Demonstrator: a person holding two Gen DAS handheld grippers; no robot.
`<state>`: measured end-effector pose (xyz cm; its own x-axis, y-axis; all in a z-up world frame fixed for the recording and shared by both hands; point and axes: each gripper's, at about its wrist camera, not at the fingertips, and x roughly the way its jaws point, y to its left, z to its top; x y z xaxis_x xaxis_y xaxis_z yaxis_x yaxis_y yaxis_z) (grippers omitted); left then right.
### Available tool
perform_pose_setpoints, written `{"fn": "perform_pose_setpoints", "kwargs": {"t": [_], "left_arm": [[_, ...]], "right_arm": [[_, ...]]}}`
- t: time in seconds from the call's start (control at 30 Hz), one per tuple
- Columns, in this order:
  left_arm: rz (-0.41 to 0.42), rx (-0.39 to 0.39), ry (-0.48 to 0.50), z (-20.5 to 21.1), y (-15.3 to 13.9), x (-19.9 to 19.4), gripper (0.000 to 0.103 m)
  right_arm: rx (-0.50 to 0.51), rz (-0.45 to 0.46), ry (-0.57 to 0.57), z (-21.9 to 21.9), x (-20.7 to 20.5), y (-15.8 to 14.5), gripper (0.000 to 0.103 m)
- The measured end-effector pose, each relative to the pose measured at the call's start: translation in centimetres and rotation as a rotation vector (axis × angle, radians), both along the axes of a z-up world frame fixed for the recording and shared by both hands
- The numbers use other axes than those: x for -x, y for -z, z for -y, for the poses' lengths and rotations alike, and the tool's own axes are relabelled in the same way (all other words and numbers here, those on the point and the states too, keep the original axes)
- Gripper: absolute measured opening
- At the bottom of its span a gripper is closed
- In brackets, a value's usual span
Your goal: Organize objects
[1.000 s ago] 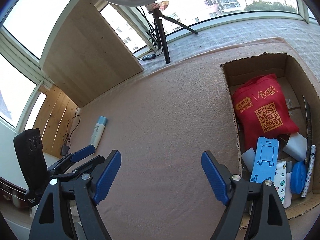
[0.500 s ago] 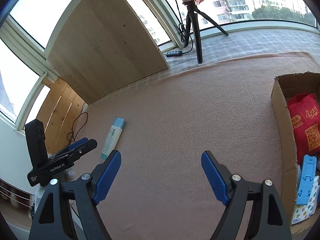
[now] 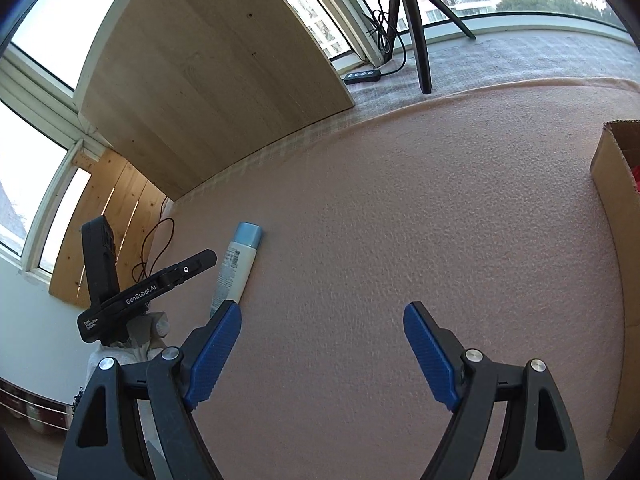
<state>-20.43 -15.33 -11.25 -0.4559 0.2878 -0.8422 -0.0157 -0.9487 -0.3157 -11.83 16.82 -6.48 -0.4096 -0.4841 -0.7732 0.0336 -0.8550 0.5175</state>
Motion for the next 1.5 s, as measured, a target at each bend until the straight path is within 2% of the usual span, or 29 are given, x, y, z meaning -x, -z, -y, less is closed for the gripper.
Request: {"fn": "perform_pose_setpoints", "kwargs": {"t": [0.23,0.3,0.47,0.7,0.93,1.33,1.43,1.5], "left_arm": [[0.030,-0.028,0.032,-0.7,1.7,0.7,0.070],[0.041,-0.029,0.035,-0.8,2.2,0.9,0.059],[0.042,-0.021,0.031,-0.8,2.7,0.8,0.043],[0.032,-0.035,0.014,-1.3,2.6,-0.2,0.040],[0.015,-0.035,0.013,-3.8,2.7,-1.9,0.040],[0.004,-0.057,0.075,-11.8,2.9,-6.5,0.040],[0.064,-0.102,0.084,-14.1,4.2,-8.3,0.032],[0.020,-0.025,0.089,-16.0,4.1,-10.0,0.031]], "right_arm": [[-0.008,0.018,0.012,0.1,-0.2,0.5,0.080],[-0.009,0.020,0.017,0.1,-0.2,0.5,0.080],[-0.009,0.026,0.024,-0.3,-0.2,0.7,0.080],[-0.016,0.035,0.000,-0.3,0.2,1.1,0.080],[-0.043,0.027,-0.045,-0.1,0.3,1.3,0.080],[-0.039,0.033,-0.053,-2.5,-0.5,2.0,0.080],[-0.036,0.043,-0.053,-3.2,-1.1,2.5,0.080],[-0.040,0.050,-0.054,-3.8,-1.6,2.8,0.080]]}}
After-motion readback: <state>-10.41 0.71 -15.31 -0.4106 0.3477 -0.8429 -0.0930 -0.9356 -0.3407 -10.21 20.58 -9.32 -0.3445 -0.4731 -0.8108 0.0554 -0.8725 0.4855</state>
